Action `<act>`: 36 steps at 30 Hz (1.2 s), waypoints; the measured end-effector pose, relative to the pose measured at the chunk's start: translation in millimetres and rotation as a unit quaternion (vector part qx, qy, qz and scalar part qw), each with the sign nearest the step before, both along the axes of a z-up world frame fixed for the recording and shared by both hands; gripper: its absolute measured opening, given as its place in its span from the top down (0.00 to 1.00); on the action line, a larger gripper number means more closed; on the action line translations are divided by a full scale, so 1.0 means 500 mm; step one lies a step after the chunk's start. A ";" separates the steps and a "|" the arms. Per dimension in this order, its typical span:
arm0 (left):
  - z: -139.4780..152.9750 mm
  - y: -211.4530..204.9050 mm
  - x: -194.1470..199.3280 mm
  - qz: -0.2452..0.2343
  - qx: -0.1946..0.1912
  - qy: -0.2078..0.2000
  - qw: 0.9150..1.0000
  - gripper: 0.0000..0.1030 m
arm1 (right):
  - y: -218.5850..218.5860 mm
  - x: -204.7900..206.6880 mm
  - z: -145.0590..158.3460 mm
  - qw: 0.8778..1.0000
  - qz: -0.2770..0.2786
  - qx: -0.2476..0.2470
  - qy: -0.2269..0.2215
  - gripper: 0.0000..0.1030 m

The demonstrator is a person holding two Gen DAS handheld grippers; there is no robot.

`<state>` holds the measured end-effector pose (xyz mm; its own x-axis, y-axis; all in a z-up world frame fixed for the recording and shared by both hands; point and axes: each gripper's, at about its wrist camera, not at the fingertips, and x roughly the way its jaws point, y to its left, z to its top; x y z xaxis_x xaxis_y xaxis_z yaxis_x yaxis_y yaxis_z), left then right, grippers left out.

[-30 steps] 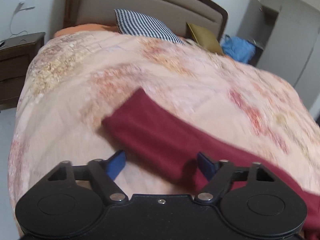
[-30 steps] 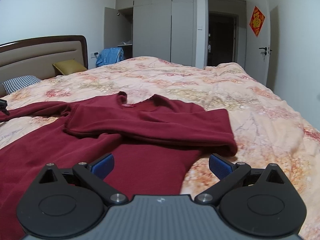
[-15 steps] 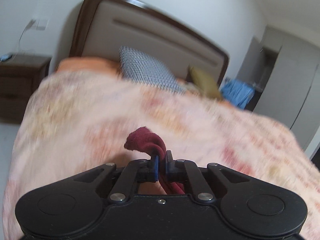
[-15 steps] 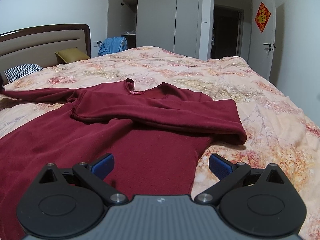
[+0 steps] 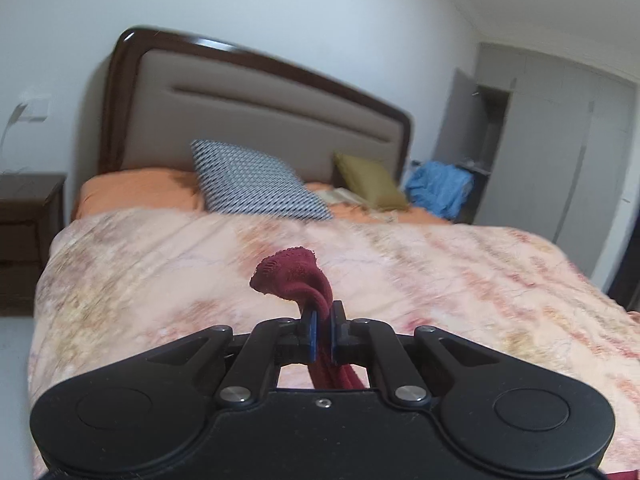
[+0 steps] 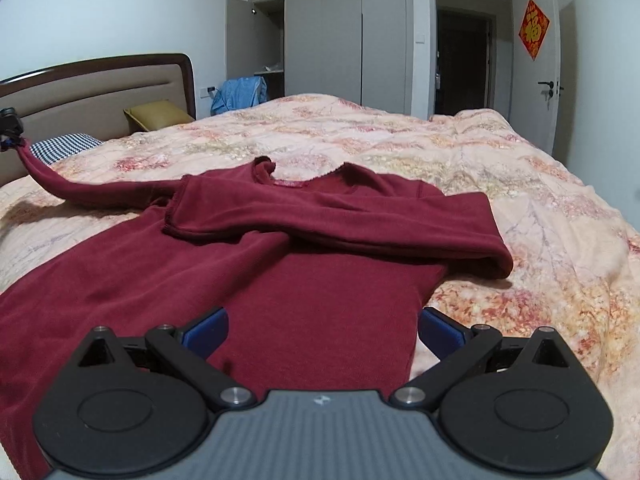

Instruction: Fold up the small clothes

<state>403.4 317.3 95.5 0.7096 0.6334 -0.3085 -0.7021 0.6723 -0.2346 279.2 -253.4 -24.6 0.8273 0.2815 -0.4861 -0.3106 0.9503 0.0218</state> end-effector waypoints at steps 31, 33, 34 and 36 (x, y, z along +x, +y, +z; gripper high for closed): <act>-0.214 -0.786 0.111 -0.465 0.006 0.062 0.883 0.88 | -0.269 -0.016 -0.018 0.989 -0.125 0.075 -0.002 0.00; -0.233 -0.779 0.112 -0.472 -0.014 0.073 0.878 0.78 | -0.278 -0.015 -0.021 0.989 -0.128 0.074 0.001 0.00; -0.227 -0.777 0.111 -0.477 -0.021 0.077 0.875 0.73 | -0.281 -0.013 -0.021 0.989 -0.128 0.075 0.002 0.00; -0.230 -0.776 0.105 -0.486 -0.025 0.087 0.869 0.48 | -0.283 -0.008 -0.022 0.989 -0.128 0.077 0.002 0.00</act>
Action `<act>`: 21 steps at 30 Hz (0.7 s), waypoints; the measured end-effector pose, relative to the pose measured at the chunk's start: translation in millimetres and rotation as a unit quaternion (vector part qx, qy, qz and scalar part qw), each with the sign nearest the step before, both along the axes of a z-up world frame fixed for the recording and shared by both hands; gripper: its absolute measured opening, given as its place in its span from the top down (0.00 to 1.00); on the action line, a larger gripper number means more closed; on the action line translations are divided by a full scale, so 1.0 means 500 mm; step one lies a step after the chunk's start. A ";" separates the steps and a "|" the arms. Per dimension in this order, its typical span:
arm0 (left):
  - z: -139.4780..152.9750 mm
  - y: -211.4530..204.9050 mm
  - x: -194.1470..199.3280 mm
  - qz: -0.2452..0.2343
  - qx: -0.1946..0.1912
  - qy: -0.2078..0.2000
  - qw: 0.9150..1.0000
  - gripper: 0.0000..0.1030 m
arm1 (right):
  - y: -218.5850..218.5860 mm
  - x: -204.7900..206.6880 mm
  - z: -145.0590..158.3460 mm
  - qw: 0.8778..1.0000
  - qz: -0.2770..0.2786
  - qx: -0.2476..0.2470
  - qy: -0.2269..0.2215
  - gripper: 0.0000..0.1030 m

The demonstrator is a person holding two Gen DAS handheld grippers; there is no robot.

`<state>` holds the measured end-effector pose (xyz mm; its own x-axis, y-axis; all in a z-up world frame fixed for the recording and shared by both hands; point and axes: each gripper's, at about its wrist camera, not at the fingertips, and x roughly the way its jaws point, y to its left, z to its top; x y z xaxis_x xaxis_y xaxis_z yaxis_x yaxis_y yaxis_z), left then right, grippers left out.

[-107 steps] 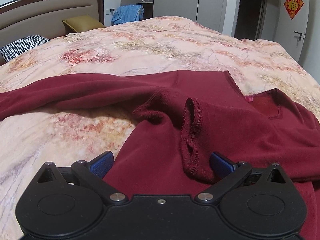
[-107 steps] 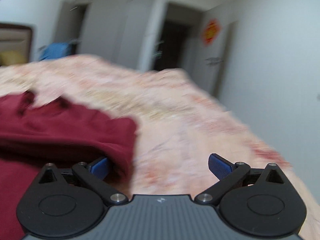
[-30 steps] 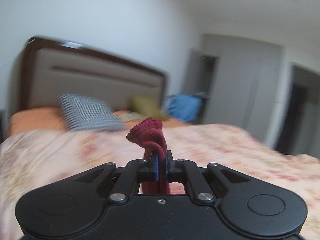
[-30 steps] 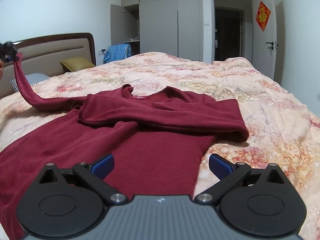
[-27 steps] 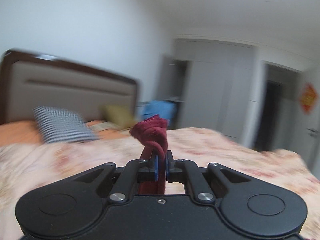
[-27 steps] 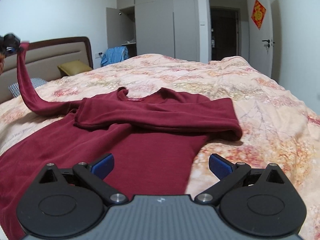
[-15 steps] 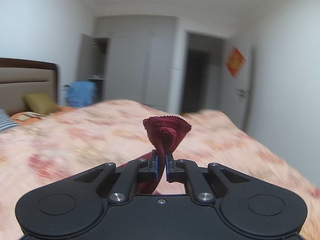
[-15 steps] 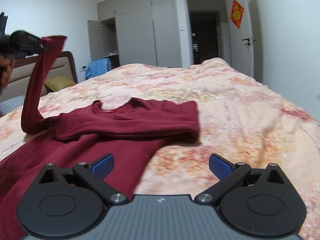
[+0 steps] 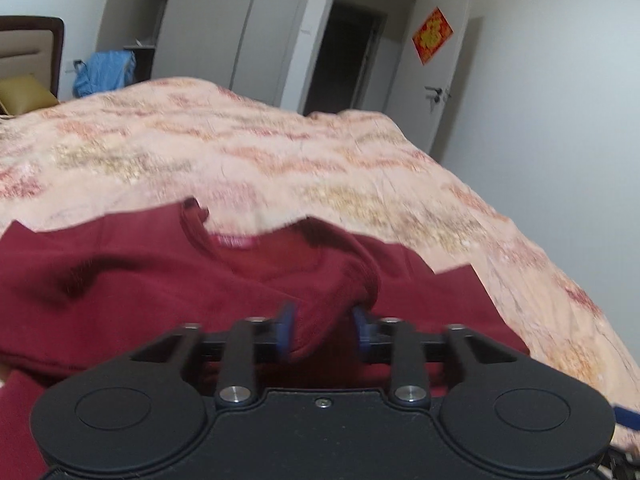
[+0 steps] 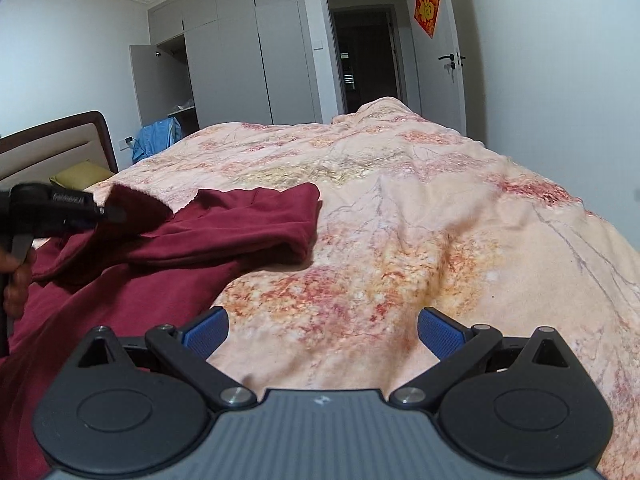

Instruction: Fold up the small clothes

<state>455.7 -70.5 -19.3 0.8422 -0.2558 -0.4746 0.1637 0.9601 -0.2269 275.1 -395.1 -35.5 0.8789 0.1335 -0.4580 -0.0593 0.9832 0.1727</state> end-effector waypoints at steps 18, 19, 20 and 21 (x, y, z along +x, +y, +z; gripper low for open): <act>0.058 0.267 -0.119 0.142 0.126 0.044 0.981 0.01 | 0.176 0.226 0.061 0.979 0.169 0.110 0.008 0.11; 0.046 0.286 -0.120 0.152 0.133 0.050 0.978 0.01 | 0.194 0.248 0.061 0.978 0.177 0.110 0.013 0.14; 0.033 0.303 -0.120 0.162 0.139 0.057 0.975 0.01 | 0.210 0.269 0.058 0.977 0.182 0.108 0.021 0.18; 0.021 0.320 -0.121 0.170 0.143 0.066 0.973 0.01 | 0.226 0.289 0.056 0.977 0.183 0.107 0.033 0.20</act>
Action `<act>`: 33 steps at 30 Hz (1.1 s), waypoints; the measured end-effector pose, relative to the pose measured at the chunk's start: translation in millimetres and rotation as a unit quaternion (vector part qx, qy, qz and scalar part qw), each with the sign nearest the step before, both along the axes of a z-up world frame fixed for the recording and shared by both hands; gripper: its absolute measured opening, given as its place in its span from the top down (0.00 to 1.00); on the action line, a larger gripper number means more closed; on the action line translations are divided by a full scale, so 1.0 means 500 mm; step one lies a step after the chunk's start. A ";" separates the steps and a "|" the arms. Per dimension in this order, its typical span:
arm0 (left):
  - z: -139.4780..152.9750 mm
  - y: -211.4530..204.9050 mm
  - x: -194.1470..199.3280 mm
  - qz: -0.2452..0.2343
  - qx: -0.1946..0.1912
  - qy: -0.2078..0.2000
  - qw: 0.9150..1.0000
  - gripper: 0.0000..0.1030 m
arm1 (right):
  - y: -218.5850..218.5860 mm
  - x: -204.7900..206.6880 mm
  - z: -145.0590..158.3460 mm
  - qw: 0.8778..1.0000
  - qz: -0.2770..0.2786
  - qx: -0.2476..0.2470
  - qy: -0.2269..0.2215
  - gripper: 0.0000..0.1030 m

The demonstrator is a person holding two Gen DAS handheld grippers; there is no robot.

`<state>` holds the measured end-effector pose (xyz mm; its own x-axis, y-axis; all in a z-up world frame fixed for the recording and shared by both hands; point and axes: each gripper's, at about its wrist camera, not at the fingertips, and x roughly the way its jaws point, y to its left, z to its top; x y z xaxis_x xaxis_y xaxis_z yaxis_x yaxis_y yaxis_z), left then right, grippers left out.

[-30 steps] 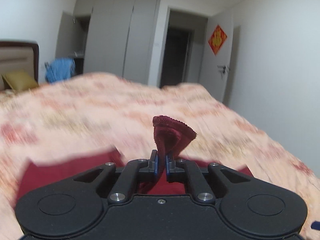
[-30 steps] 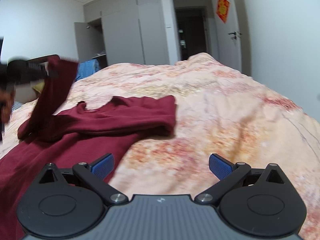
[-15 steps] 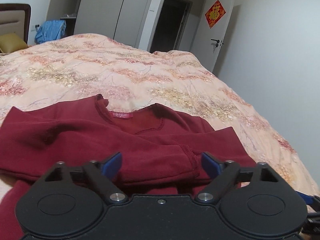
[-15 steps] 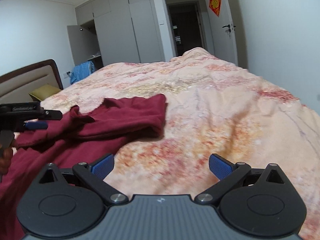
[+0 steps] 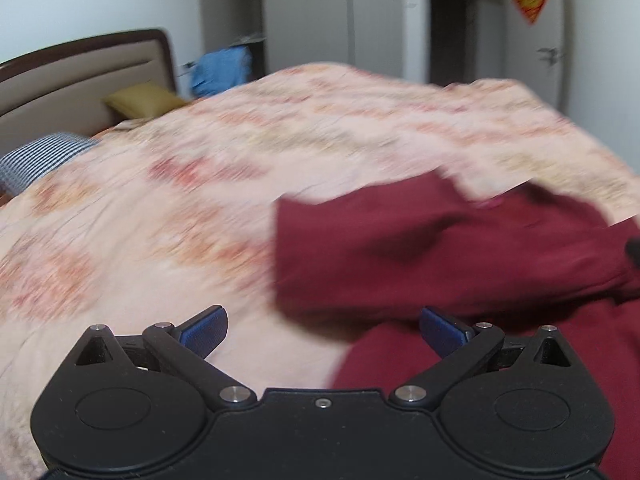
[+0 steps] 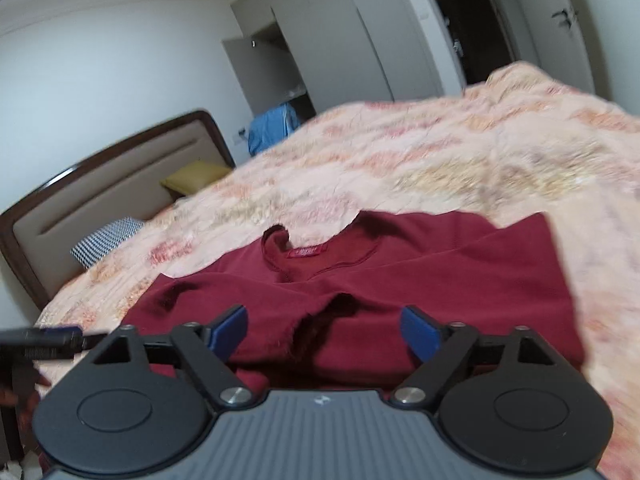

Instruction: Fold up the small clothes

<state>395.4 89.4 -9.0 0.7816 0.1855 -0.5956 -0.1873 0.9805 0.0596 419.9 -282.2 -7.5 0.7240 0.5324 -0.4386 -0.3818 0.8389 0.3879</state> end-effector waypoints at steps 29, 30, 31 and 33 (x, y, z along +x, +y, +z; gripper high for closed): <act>-0.013 0.015 0.123 -0.049 0.050 -0.074 0.995 0.85 | 0.071 0.121 0.247 0.995 0.019 0.045 -0.091 0.93; -0.004 0.028 0.125 -0.042 0.037 -0.079 0.995 0.86 | 0.068 0.121 0.240 0.995 0.018 0.041 -0.089 0.93; 0.005 0.042 0.128 -0.032 0.026 -0.084 0.996 0.87 | 0.065 0.120 0.232 0.996 0.018 0.037 -0.085 0.93; 0.019 0.071 0.137 -0.015 0.010 -0.089 0.996 0.89 | 0.061 0.118 0.210 0.997 0.021 0.033 -0.071 0.93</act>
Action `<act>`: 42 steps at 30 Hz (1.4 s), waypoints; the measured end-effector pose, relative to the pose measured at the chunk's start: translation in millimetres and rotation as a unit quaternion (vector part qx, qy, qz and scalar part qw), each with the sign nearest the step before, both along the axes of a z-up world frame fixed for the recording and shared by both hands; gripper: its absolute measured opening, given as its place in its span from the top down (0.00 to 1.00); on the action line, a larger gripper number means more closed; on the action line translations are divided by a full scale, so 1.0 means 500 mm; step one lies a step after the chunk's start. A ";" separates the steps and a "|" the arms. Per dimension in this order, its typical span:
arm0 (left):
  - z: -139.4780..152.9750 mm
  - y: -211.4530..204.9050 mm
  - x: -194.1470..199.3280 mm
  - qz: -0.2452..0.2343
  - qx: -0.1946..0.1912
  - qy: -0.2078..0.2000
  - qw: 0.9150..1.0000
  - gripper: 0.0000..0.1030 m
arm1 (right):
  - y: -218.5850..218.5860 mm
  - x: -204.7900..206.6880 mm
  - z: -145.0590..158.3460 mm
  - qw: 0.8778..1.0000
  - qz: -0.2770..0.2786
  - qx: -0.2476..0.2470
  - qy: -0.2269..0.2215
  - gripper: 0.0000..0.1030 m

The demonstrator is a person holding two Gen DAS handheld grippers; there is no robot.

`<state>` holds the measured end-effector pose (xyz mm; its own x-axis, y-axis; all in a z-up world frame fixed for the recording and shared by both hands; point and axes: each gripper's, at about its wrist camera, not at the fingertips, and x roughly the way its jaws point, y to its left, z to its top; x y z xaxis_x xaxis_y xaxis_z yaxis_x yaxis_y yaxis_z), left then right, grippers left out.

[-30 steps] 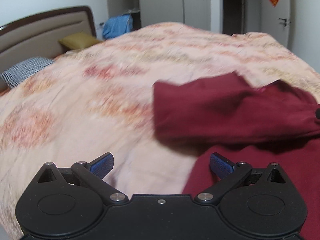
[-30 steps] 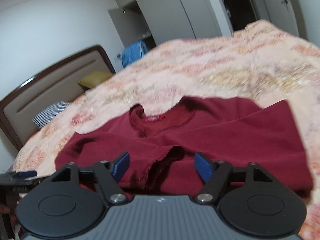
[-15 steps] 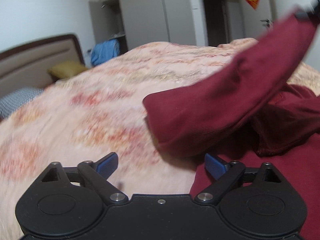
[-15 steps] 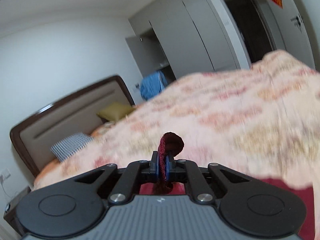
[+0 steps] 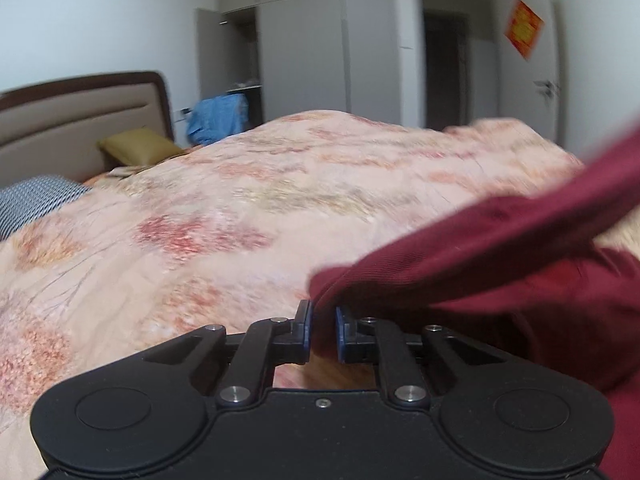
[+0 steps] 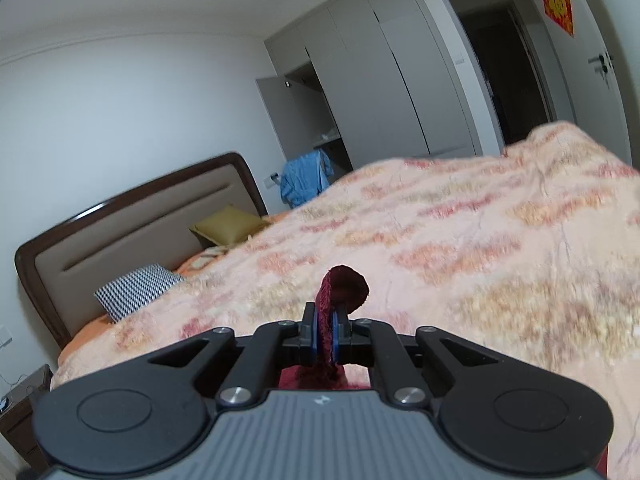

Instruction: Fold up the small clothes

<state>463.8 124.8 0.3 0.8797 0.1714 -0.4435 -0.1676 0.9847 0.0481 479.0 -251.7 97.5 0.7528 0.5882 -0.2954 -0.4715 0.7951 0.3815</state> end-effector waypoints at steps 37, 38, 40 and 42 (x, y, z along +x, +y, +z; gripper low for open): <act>-0.088 0.095 -0.019 -0.018 -0.168 0.004 0.986 0.95 | 0.592 0.202 -0.156 0.935 0.273 -0.192 0.124 0.95; -0.086 0.097 -0.023 -0.010 -0.168 0.002 0.986 0.96 | 0.588 0.195 -0.152 0.942 0.258 -0.192 0.101 0.95; -0.085 0.104 -0.031 0.002 -0.171 0.000 0.985 0.99 | 0.587 0.197 -0.134 0.956 0.221 -0.179 0.068 0.96; -0.085 0.114 -0.033 0.007 -0.184 0.006 0.983 1.00 | 0.591 0.208 -0.119 0.964 0.197 -0.172 0.045 0.98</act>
